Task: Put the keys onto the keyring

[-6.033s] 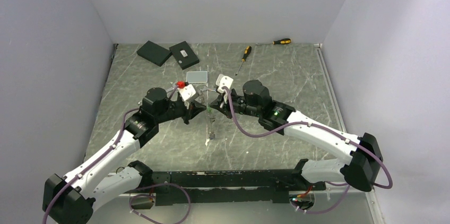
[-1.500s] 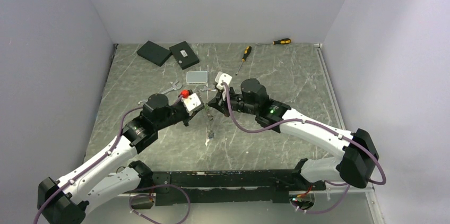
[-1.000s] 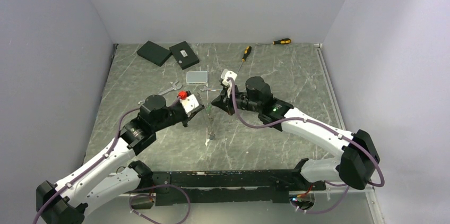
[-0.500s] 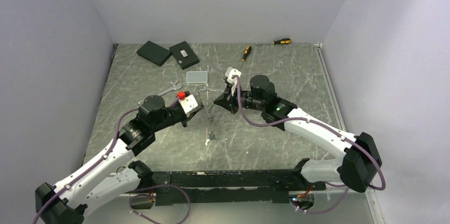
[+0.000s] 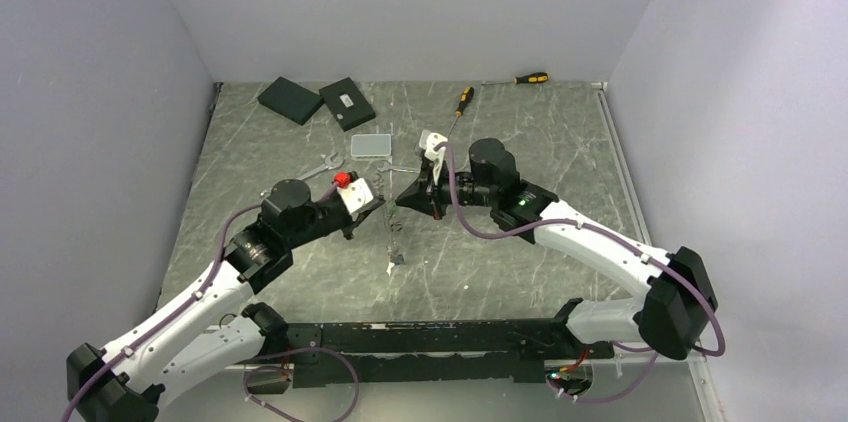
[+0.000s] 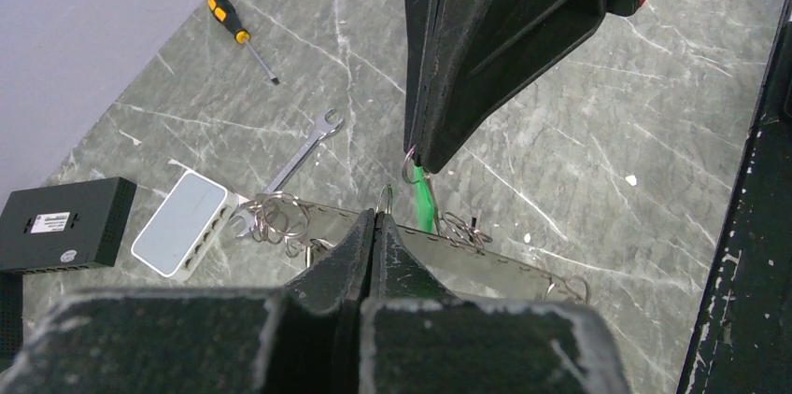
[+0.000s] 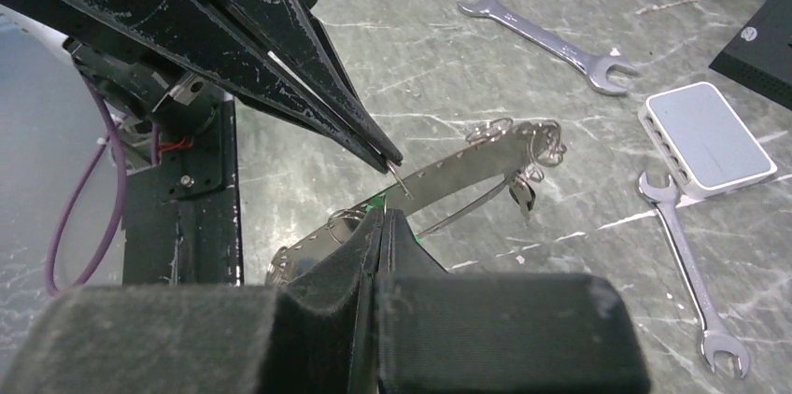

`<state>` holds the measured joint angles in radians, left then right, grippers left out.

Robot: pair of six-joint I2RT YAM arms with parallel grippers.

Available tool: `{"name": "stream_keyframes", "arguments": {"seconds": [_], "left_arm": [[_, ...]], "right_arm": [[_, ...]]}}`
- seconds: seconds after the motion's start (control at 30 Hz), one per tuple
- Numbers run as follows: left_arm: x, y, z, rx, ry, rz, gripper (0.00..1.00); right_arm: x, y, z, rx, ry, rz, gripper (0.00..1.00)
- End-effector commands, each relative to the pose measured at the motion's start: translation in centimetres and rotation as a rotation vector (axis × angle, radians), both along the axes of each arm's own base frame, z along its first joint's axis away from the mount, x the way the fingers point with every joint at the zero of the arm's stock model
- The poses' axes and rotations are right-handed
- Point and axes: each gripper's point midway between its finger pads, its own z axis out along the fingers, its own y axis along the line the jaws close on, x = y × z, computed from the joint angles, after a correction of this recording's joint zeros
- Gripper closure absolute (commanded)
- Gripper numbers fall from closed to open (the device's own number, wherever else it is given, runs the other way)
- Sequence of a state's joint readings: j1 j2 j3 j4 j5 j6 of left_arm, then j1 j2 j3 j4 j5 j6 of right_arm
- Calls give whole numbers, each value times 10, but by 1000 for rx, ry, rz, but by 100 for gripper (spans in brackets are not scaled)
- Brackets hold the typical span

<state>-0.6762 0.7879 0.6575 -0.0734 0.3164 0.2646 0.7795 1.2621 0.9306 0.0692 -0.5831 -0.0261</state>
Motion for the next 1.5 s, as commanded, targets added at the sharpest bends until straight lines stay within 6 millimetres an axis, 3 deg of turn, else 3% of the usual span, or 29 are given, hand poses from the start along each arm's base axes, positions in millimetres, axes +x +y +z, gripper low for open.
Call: {"name": "stream_keyframes", "arguments": {"seconds": [0.0,0.53,1.0,1.47], "left_arm": [[0,-6,20,-54,-39,-18,100],[-1,-6,20,-52,-39,-22,100],[-5,-5,24,-62,-59,-34,100],[-5,-5,24,-64,-60,-37,100]], "right_arm": [[-3,11,28,52,-54,54,100],[9,21,25,28,-68,31,100],[24,5,16,64,-23,-41,100],[18,4,14,74,10,-11,100]]}}
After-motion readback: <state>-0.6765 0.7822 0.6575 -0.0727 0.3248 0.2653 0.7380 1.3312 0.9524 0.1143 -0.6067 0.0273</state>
